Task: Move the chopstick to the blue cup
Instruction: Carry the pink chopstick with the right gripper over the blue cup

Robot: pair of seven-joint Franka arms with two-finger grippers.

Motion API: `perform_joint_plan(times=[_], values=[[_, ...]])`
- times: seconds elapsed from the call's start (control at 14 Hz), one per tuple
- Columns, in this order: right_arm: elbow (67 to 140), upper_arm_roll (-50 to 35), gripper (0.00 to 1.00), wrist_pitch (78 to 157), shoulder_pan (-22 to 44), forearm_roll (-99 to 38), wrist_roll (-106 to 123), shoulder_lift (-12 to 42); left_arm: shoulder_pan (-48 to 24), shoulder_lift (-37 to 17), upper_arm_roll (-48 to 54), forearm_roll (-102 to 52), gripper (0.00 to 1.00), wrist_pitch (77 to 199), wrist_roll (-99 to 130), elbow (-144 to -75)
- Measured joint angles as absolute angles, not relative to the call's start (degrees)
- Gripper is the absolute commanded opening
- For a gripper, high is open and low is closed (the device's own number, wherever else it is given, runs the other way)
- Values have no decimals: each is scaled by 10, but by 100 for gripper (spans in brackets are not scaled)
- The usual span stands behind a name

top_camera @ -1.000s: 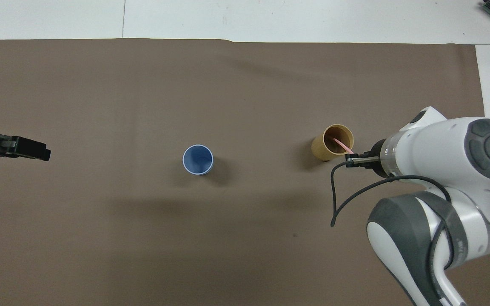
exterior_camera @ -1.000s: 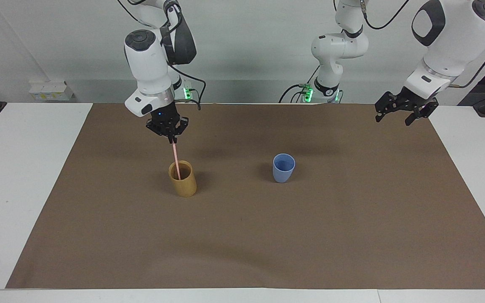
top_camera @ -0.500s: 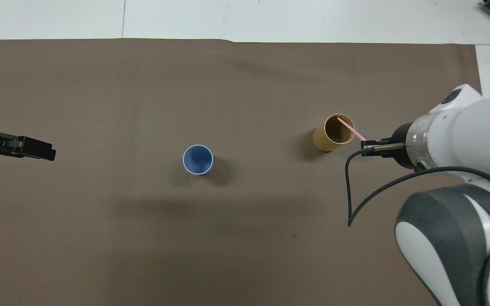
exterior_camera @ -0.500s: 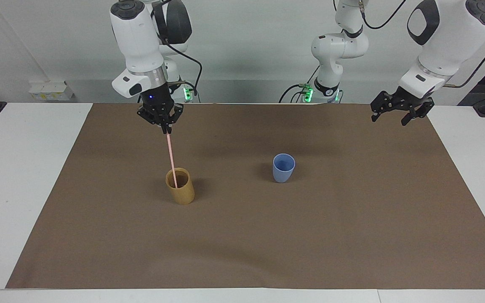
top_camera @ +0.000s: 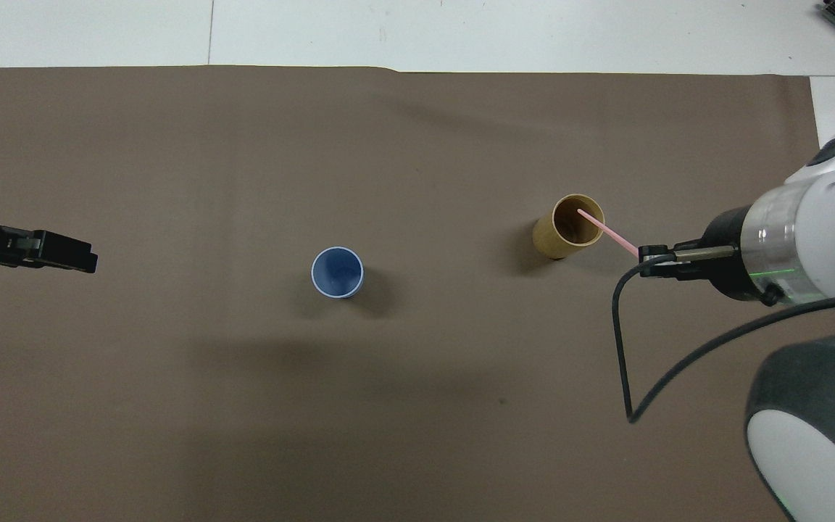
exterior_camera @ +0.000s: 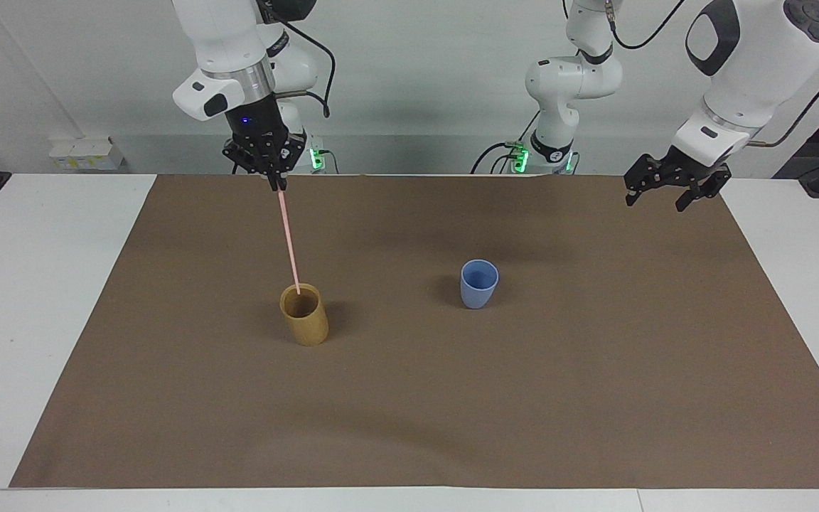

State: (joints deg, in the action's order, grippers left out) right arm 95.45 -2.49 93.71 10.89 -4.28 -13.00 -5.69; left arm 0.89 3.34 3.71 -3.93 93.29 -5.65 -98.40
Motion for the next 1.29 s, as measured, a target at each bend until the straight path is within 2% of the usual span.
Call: perform_joint_plan(times=[0.21, 0.43, 0.93, 1.29], values=[[885, -29, 0, 858, 114, -67, -236, -35, 10, 33, 33, -39, 100, 933, -56, -984], [837, -30, 0, 844, 137, -103, -355, -3, 10, 33, 35, -39, 100, 933, -56, -983], [821, -36, 0, 900, 248, -111, -560, 26, 10, 33, 29, -39, 100, 933, -55, -983], [757, -57, 0, 947, 300, -122, -683, 105, 10, 33, 29, -39, 100, 933, -55, -983]])
